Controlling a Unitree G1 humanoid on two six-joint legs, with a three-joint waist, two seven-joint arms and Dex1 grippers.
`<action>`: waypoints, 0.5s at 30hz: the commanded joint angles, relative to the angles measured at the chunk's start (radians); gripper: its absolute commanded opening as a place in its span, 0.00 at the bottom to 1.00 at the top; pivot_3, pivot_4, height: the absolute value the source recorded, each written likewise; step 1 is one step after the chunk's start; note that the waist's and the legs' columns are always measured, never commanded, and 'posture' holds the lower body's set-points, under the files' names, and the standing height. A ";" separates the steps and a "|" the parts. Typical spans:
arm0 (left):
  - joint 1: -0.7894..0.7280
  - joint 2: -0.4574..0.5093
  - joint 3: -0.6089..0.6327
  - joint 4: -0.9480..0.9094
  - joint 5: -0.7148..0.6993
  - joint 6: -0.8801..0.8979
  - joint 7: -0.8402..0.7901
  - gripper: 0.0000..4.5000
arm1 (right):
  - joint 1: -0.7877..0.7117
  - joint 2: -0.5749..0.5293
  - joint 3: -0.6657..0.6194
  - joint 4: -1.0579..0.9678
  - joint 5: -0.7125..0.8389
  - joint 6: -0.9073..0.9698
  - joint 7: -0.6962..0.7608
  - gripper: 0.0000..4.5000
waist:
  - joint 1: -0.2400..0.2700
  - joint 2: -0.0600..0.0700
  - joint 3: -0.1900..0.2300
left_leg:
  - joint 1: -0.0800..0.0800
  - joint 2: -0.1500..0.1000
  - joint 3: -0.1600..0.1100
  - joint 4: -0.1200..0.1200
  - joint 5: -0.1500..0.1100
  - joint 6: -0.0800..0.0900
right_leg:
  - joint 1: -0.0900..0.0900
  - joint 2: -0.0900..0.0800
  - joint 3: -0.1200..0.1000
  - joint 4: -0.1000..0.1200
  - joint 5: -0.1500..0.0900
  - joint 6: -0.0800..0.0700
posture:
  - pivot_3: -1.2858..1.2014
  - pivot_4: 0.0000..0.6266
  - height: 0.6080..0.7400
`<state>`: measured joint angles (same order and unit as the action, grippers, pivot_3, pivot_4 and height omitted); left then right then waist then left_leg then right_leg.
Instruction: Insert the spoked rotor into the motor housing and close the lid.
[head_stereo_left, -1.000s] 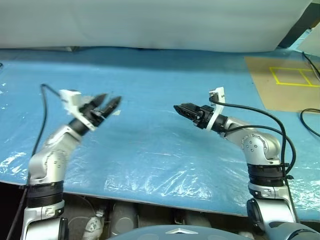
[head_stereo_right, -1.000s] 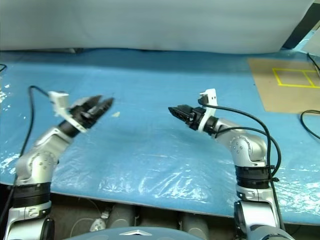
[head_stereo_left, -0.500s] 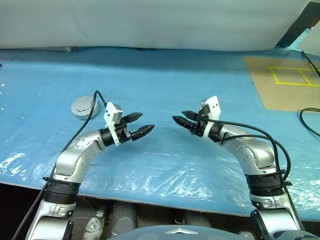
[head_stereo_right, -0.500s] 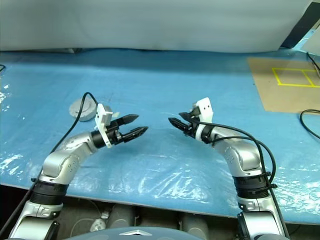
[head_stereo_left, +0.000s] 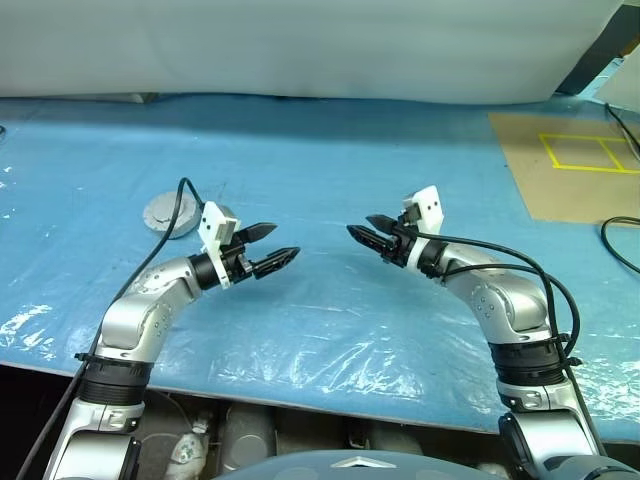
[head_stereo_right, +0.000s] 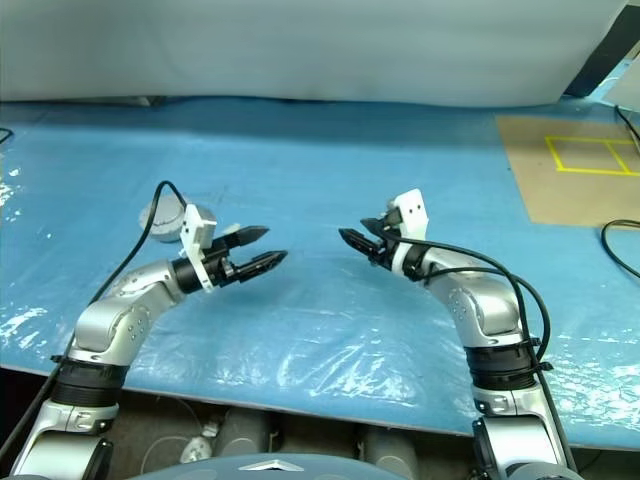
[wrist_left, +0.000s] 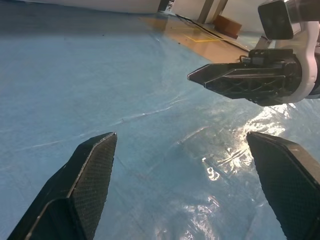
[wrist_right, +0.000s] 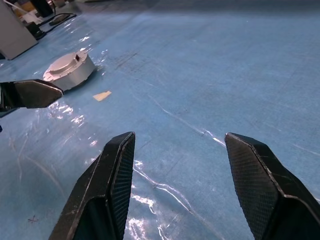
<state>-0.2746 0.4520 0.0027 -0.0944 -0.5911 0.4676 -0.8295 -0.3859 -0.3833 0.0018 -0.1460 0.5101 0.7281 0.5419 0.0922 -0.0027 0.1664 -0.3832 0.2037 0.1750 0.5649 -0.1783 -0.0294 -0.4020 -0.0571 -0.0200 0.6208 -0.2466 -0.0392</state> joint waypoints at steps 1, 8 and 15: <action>-0.021 0.000 0.026 -0.018 -0.012 -0.003 -0.010 0.97 | -0.021 0.007 -0.020 -0.019 0.004 -0.012 -0.003 0.66 | 0.000 0.000 0.000 | 0.000 0.000 0.000 0.000 0.000 0.000 | 0.000 0.000 0.000 0.000 0.000 0.000 | 0.52 0.24 1.00; -0.026 -0.002 0.027 -0.017 -0.016 0.004 -0.017 0.97 | -0.026 0.009 -0.026 -0.016 0.007 -0.009 -0.003 0.66 | 0.000 0.000 0.000 | 0.000 0.000 0.000 0.001 0.000 0.000 | 0.000 0.000 0.000 0.001 0.000 0.000 | 0.52 0.24 1.00; -0.027 0.003 0.033 -0.017 -0.015 0.006 -0.020 0.97 | -0.028 0.010 -0.025 -0.011 0.003 -0.010 -0.007 0.66 | 0.000 0.000 0.000 | 0.000 0.000 0.000 0.001 0.000 0.000 | 0.000 0.000 0.000 0.001 0.000 0.000 | 0.52 0.24 1.00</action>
<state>-0.2914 0.4493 0.0076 -0.0930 -0.5937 0.4777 -0.8416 -0.4014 -0.3776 0.0005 -0.1397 0.5101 0.7287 0.5368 0.0923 -0.0027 0.1664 -0.3831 0.2038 0.1750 0.5658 -0.1783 -0.0294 -0.4020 -0.0571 -0.0200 0.6220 -0.2466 -0.0393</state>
